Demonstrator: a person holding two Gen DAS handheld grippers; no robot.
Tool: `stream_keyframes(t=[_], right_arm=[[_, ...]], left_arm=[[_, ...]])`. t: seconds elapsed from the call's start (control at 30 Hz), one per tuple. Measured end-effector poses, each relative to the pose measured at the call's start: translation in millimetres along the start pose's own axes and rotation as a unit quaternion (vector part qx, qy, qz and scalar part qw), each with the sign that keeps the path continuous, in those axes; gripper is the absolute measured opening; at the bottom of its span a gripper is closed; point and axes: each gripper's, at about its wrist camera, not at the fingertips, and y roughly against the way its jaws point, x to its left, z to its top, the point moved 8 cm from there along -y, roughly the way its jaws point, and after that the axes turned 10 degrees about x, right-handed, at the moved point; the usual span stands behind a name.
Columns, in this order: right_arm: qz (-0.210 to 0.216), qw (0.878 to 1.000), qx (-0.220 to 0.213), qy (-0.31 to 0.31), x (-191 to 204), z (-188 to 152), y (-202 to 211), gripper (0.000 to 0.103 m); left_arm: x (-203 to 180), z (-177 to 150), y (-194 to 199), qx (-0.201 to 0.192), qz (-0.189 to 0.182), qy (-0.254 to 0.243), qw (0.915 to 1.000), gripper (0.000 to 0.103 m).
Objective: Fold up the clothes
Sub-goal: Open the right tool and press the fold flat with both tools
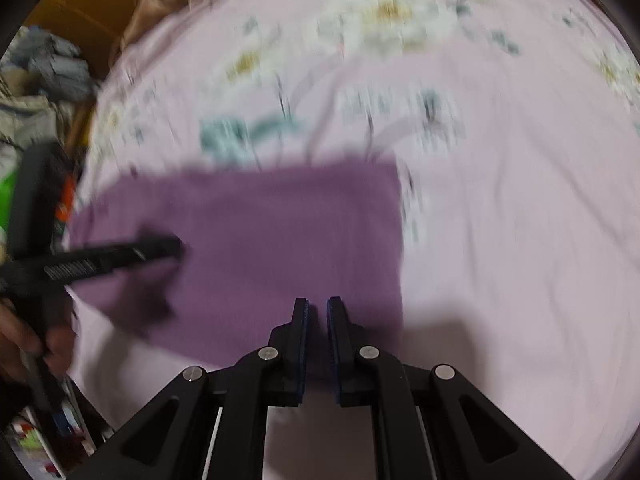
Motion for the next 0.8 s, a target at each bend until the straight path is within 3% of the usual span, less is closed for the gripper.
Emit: stream_keyframes(t=[0.1, 0.27, 0.37, 0.57, 0.8], right_arm=[[0.005, 1.000, -0.001, -0.023, -3.6, -14.0, 0.3, 0.007], [0.002, 0.999, -0.025, -0.033, 8.9, -8.6, 11.6, 0.011], [-0.016, 0.998, 0.001, -0.064, 6.7, -16.2, -5.9, 0.009], [-0.028, 0.992, -0.060, -0.105, 21.1, -5.7, 12.4, 0.011], [-0.003, 0.994, -0.041, -0.098, 35.9, 5.5, -7.9, 0.012]], left_arm=[[2.5, -16.8, -1.7, 0.005, 0.004, -0.008, 0.9999, 0.030], [7.7, -24.4, 2.4, 0.011, -0.004, -0.010, 0.9999, 0.030], [9.3, -21.8, 5.8, 0.018, 0.000, -0.025, 0.9995, 0.030], [11.4, -1.1, 22.2, 0.000, 0.006, -0.050, 0.9987, 0.030], [-4.4, 38.8, 10.5, -0.016, -0.033, -0.048, 0.9982, 0.030]])
